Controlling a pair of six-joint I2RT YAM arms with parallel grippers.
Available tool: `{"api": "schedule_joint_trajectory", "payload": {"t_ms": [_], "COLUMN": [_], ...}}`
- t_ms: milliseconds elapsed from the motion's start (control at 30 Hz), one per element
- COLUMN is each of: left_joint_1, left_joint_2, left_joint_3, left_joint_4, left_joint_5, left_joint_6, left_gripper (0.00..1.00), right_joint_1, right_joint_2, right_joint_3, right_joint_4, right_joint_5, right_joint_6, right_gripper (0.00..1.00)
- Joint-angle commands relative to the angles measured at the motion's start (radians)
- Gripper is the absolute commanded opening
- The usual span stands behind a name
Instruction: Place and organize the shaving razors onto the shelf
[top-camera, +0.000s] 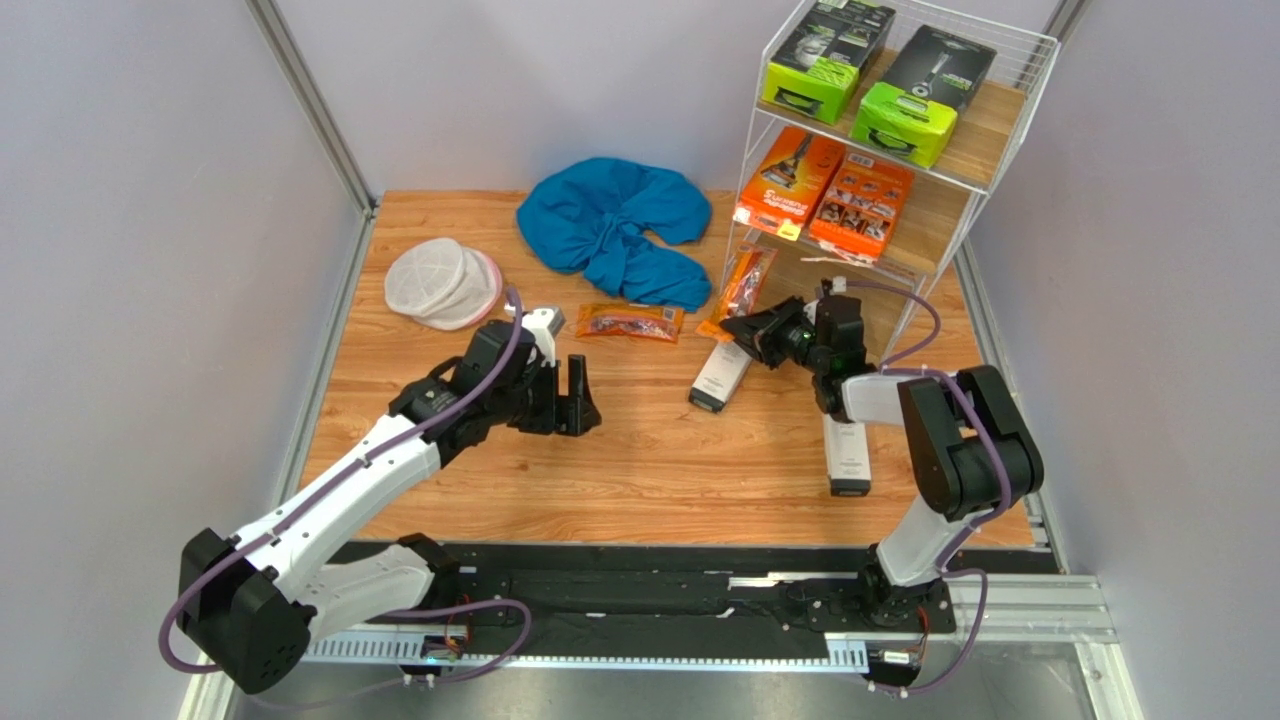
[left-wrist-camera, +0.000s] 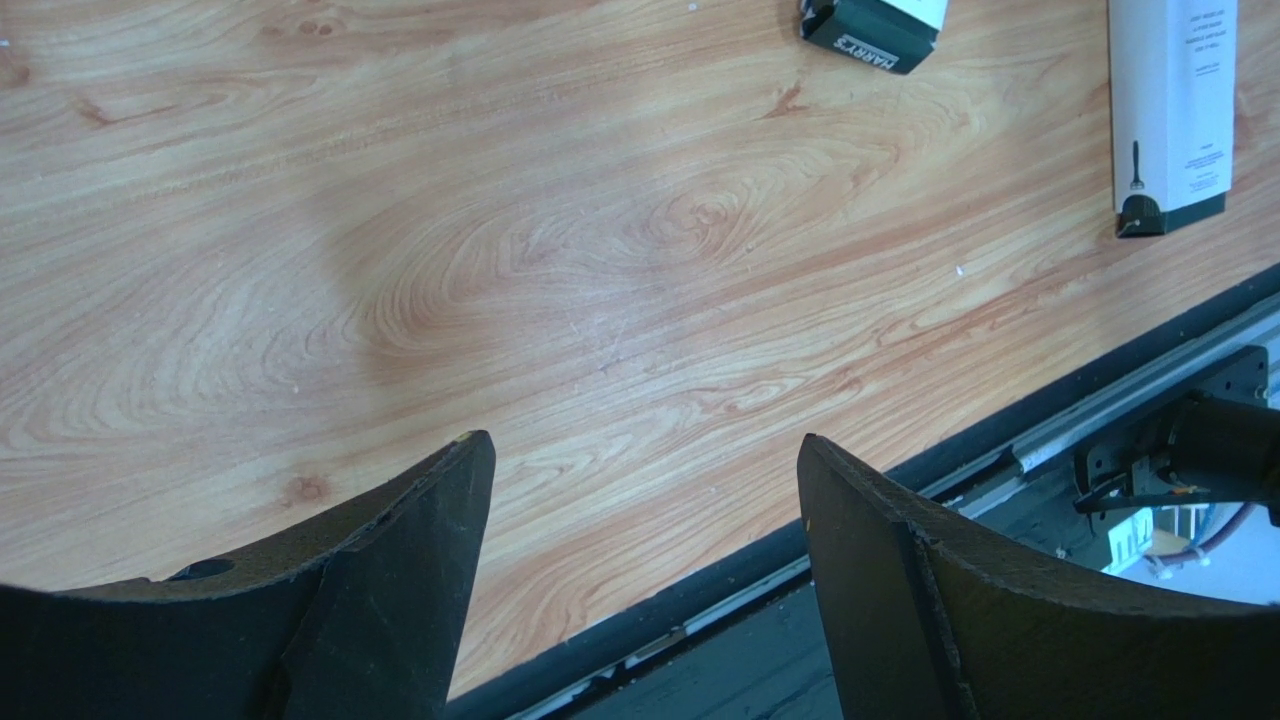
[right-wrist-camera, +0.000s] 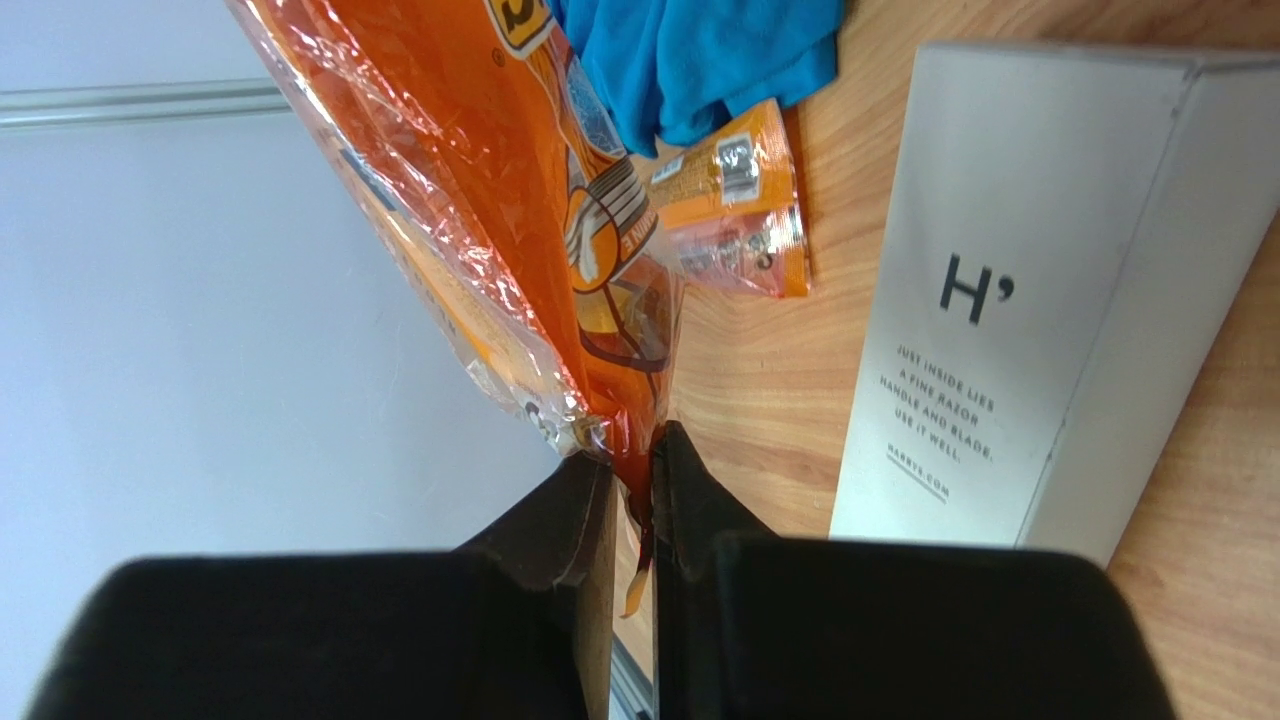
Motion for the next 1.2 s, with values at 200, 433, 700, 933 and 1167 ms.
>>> {"api": "schedule_joint_trajectory", "payload": {"t_ms": [200, 433, 700, 933, 1167], "left_joint_1": [0.004, 0.004, 0.004, 0.004, 0.004], "left_joint_2": [-0.03, -0.033, -0.039, -0.045, -0.062], "left_joint_3": [-0.028, -0.048, -0.066, -0.075, -0.075], "left_joint_4": [0.03, 0.045, 0.053, 0.062, 0.061], "left_joint_5": [0.025, 0.039, 0.048, 0.064, 0.065], "left_joint_6": [-0.005, -0.015, -0.023, -0.031, -0.026], "left_gripper": [0.82, 0.82, 0.82, 0.81, 0.81], "right_joint_1": [-0.04, -0.05, -0.047, -0.035, 0.006], "right_joint_2": [0.109, 0.17, 0.194, 0.184, 0.183], "right_joint_3": [0.123, 0.138, 0.141, 0.127, 0.092], "right_joint_4": [0.071, 0.134, 0.173, 0.165, 0.216], "right_joint_5": [-0.004, 0.005, 0.005, 0.03, 0.059], "right_joint_6": [0.062, 0.102, 0.132, 0.151, 0.19], "right_gripper": [0.06, 0.08, 0.18, 0.41, 0.43]}}
